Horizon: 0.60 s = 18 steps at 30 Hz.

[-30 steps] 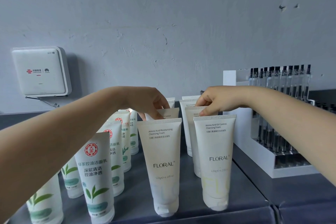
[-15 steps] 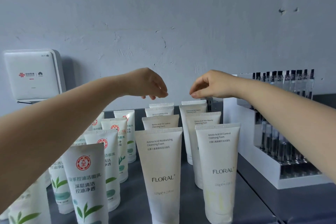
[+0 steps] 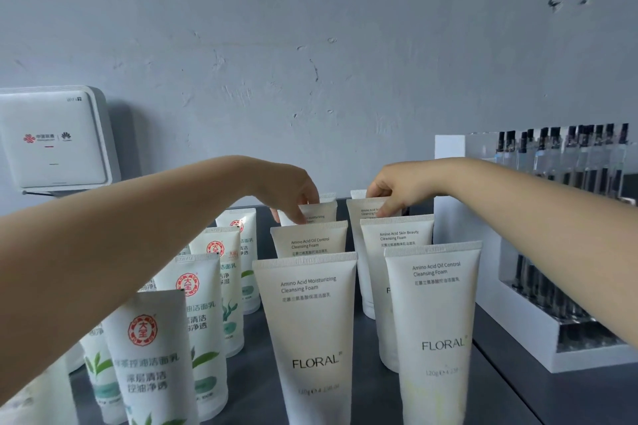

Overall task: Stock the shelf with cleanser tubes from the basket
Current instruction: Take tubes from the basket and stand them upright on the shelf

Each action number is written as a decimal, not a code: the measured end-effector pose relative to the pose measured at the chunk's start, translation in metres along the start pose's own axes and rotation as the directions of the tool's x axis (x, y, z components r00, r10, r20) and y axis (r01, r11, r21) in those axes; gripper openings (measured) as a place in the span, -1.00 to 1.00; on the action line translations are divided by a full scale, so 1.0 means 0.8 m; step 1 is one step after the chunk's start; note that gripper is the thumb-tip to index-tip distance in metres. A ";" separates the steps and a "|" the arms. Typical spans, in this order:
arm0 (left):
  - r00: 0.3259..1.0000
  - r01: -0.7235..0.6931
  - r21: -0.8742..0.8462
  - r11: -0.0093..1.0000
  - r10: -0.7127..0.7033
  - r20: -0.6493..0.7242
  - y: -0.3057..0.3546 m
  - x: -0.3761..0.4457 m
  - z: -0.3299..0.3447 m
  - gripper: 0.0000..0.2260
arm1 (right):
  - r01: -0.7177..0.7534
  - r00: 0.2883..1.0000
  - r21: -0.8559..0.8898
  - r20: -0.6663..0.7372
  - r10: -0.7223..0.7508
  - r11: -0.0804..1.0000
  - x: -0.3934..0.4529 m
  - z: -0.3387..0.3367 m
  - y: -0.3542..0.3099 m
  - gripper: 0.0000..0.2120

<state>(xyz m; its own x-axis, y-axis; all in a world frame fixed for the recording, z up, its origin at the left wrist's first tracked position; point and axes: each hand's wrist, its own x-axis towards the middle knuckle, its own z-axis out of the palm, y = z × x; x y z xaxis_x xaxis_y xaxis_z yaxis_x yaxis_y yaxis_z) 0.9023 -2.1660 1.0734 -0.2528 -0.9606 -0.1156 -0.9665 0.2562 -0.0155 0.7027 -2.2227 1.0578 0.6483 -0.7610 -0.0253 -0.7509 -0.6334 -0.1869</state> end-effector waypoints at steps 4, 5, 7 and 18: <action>0.999 -0.019 -0.139 0.990 0.023 0.029 -0.001 -0.004 -0.002 -0.85 | 0.018 1.000 0.006 0.020 -0.018 1.000 -0.004 -0.003 0.001 -0.79; 0.999 -0.021 -0.152 0.988 0.027 0.035 0.000 -0.006 -0.002 -0.85 | 0.024 0.999 0.007 0.028 -0.024 1.000 -0.006 -0.003 0.001 -0.81; 0.999 -0.021 -0.133 0.991 0.025 0.032 0.001 -0.008 -0.002 -0.84 | 0.034 0.999 0.019 0.039 -0.035 0.999 -0.009 -0.004 0.001 -0.91; 1.000 -0.003 -0.120 0.993 0.006 0.025 0.005 -0.010 -0.001 -0.81 | 0.031 0.998 0.054 0.048 -0.033 0.998 -0.020 -0.004 0.003 -0.87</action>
<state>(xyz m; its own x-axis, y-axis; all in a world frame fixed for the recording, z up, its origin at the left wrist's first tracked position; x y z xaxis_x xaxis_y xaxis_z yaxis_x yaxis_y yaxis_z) 0.9007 -2.1574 1.0750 -0.2574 -0.9560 -0.1406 -0.9641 0.2443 0.1039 0.6903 -2.2128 1.0607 0.6781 -0.7320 -0.0660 -0.7228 -0.6480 -0.2400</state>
